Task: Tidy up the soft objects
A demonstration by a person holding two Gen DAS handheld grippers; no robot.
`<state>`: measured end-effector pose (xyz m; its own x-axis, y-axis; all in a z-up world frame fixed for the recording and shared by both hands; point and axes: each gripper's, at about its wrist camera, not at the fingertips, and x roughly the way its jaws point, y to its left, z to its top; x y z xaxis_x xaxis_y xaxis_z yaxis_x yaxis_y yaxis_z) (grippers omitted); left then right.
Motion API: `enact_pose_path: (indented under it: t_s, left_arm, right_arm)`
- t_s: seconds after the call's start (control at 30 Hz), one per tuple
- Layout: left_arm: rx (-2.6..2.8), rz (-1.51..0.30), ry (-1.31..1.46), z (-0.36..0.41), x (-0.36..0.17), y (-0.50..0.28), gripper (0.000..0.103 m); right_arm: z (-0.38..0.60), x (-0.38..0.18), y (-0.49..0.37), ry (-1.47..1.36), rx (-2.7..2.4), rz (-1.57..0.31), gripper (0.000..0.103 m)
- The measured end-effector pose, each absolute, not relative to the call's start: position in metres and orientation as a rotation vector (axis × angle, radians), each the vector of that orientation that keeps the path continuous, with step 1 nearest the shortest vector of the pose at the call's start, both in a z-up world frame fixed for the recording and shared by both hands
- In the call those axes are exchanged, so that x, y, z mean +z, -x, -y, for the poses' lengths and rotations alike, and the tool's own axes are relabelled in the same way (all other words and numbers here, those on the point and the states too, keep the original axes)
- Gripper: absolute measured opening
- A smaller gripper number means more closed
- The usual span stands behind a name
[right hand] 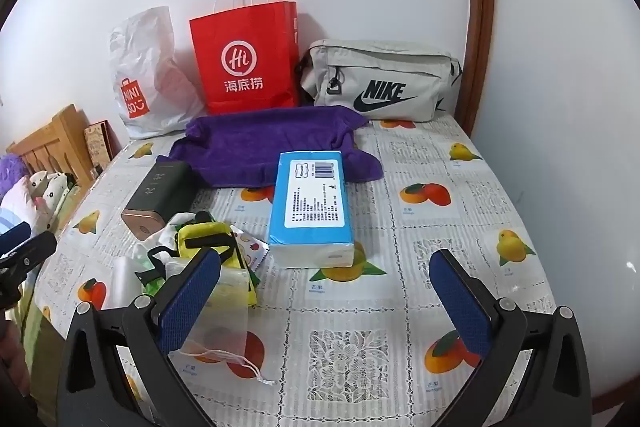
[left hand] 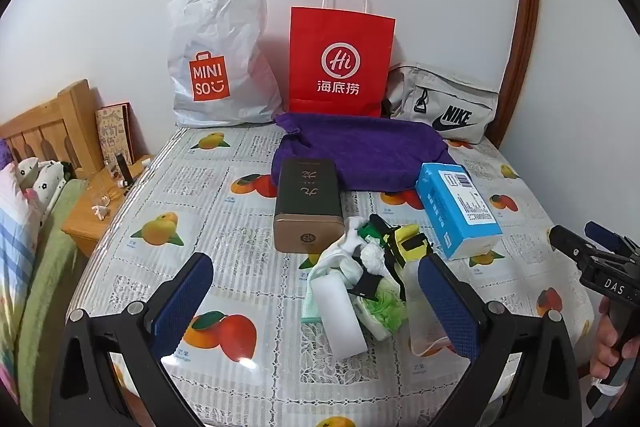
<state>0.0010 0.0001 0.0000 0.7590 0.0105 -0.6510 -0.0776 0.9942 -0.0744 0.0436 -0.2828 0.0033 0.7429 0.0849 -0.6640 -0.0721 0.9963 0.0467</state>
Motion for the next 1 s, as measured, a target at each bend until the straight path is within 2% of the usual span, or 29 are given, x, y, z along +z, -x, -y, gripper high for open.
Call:
enact_pose_path:
  t_s: [1.0]
  left_arm:
    - [0.025, -0.680, 0.087, 0.002, 0.009, 0.004, 0.103]
  right_arm:
    - [0.281, 0.010, -0.036, -0.028, 0.111, -0.725, 0.103]
